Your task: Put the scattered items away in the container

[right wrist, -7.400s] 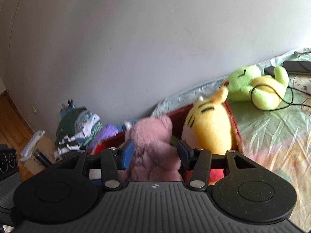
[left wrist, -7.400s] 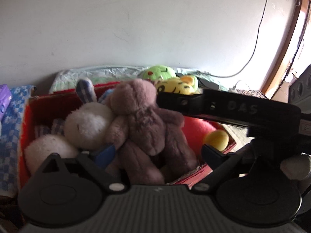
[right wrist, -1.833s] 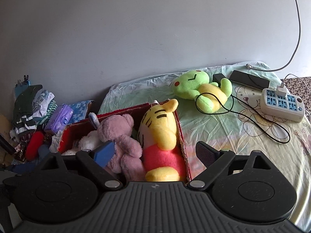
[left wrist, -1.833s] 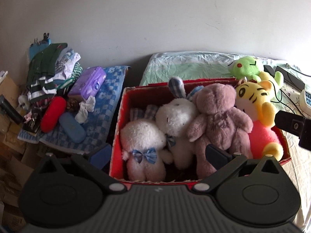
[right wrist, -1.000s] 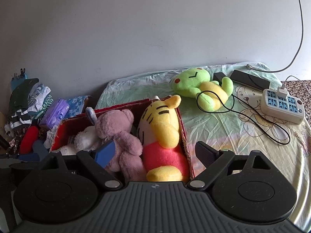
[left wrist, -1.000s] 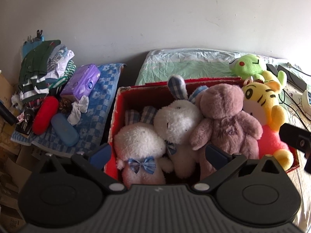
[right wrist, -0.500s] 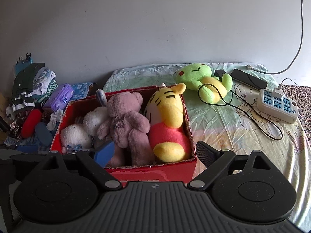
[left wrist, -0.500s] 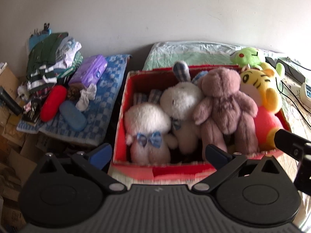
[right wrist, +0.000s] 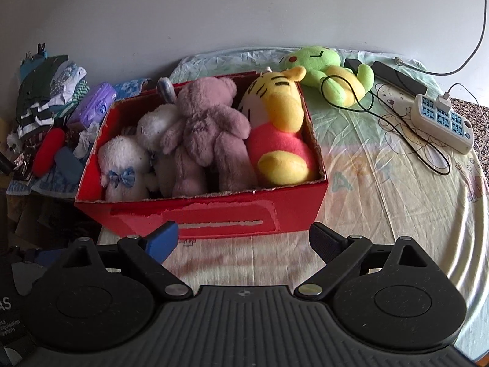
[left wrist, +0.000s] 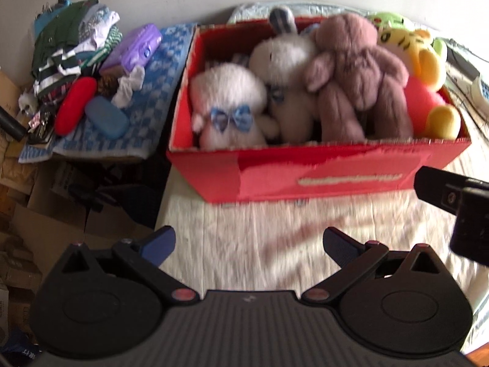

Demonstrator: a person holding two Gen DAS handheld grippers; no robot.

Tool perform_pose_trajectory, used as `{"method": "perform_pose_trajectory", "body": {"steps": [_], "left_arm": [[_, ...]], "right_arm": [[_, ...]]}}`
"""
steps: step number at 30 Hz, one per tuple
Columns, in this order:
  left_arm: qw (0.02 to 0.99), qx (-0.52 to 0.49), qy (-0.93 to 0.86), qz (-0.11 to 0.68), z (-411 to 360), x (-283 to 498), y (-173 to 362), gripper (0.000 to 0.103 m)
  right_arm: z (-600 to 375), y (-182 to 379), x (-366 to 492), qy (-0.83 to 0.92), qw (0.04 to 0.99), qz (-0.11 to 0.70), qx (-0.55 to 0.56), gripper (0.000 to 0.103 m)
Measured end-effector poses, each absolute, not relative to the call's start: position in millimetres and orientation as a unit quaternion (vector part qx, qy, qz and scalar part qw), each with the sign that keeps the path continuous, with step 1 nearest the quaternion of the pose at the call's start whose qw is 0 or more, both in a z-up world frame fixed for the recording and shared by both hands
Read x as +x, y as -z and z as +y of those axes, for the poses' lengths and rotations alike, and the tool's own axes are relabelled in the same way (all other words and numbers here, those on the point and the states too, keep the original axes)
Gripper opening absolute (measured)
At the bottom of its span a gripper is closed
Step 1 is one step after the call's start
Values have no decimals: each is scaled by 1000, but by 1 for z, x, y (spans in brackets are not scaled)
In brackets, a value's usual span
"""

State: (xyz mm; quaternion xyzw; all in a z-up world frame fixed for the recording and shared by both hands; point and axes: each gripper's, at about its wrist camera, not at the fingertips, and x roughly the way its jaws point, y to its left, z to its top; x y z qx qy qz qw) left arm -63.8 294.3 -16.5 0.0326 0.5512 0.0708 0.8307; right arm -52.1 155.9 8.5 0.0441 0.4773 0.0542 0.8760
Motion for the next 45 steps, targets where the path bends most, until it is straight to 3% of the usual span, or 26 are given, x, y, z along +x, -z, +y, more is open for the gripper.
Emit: {"method": "perform_pose_trajectory", "body": {"steps": [15, 31, 45], "left_arm": [[825, 57, -62, 559, 277, -60, 40, 102], [841, 56, -61, 535, 278, -57, 27, 102], [878, 58, -91, 466, 288, -36, -12, 102]], "right_arm": [[128, 28, -53, -36, 849, 524, 48, 93], [129, 6, -48, -60, 877, 475, 23, 93], [134, -30, -31, -58, 912, 405, 12, 93]]}}
